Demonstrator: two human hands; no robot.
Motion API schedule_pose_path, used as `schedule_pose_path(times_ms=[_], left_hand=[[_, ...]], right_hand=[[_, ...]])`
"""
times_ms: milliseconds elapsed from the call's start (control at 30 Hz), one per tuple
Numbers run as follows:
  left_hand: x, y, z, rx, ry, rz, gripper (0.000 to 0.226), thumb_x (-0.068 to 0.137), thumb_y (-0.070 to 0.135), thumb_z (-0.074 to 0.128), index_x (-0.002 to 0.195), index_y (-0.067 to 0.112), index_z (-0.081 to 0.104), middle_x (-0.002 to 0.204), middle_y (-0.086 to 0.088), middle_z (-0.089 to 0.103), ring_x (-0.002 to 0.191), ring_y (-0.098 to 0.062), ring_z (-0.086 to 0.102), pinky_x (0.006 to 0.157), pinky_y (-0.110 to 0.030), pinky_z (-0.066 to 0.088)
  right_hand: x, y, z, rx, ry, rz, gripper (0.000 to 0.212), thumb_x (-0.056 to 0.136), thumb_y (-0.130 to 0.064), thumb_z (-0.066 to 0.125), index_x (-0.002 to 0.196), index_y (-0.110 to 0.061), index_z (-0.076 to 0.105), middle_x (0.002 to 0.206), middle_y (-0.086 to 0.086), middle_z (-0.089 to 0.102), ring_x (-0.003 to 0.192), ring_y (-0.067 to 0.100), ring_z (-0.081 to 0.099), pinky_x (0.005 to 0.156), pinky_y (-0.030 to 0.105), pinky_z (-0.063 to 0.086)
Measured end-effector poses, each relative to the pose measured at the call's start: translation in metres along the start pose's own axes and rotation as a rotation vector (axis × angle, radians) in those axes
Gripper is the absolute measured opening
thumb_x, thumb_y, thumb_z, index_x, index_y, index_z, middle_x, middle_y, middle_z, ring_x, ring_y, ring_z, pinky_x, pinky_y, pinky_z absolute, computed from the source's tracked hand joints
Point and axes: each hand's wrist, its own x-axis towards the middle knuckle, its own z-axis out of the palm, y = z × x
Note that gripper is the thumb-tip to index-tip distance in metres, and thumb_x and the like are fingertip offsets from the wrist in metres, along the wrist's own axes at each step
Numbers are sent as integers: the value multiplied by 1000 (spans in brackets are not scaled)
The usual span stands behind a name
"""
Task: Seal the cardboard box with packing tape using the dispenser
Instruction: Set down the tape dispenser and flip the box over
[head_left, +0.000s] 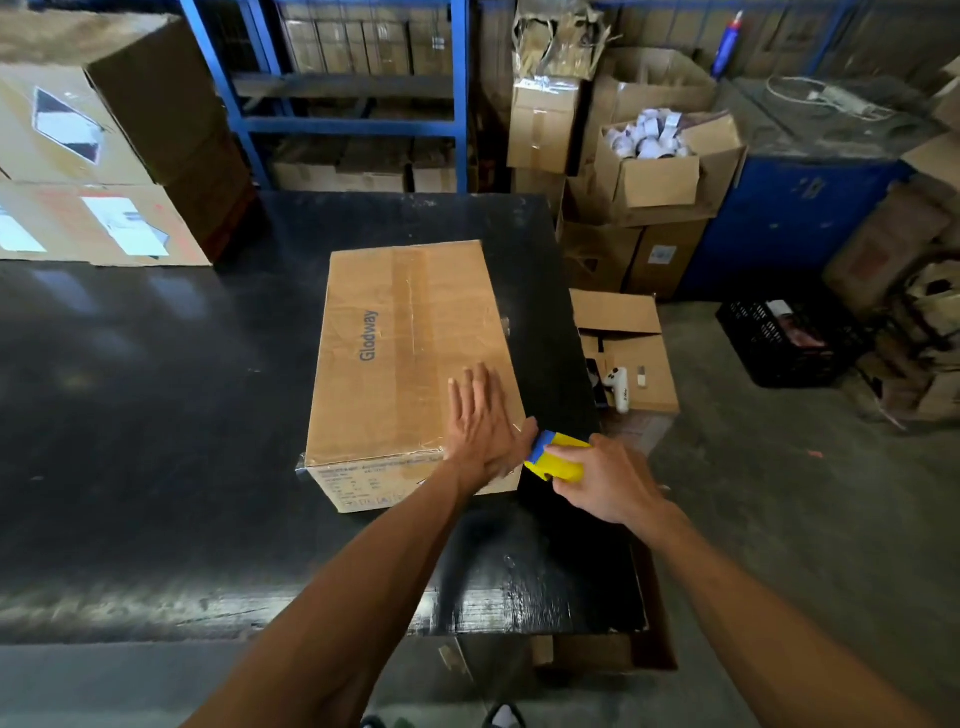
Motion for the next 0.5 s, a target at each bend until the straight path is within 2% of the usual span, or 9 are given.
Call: schedule_pose_path(times_ms=[67,133,200,267,367,433,500], left_hand=[[5,3,2,-34,-39,-66,95,93,70,15,156,0,2,164,-21,-6,151,-35,-10,121,-49,-11],[8,3,4,-16,-53,-70,93,94,68,16,155,1,0,164,-21,-7,151,-34,-11,121,-50,-9],[9,3,5,8,-58,-62,92,94,67,17,155,0,0,164,-22,-6,151,-34,-10,121,-51,-8],[8,2,5,30,-71,-51,91,95,66,17,155,-1,0,163,-22,-6,151,-35,-10,121,-51,-7],[10,2,6,55,-78,-39,91,95,66,14,155,-1,-1,163,-22,-6,151,-35,-10,122,-51,-6],[11,1,10,81,-65,-45,92,94,67,14,155,-1,0,163,-22,-5,151,-35,-8,122,-51,-5],[11,0,13,87,-58,-49,92,94,67,13,155,-1,1,164,-22,-4,151,-35,-8,122,-51,-5]], right_hand=[[1,5,7,293,0,151,46,80,-45,67,126,-42,63,95,6,69,81,17,63,66,21,39],[6,12,19,482,-26,279,43,83,-42,63,126,-40,63,104,1,72,93,18,65,73,18,39],[13,18,34,596,-86,422,46,89,-43,55,134,-35,55,125,4,65,115,27,58,90,27,42],[18,24,53,587,-133,538,51,96,-44,48,140,-18,47,135,13,57,124,34,52,98,34,39],[17,30,78,466,-131,658,51,102,-42,39,123,0,60,121,25,63,114,39,57,91,37,44],[15,35,90,491,-99,672,47,102,-40,41,109,-2,68,110,26,67,107,40,61,86,39,46],[17,41,96,529,-49,674,43,100,-40,47,104,-5,72,103,25,69,102,40,63,83,40,48]])
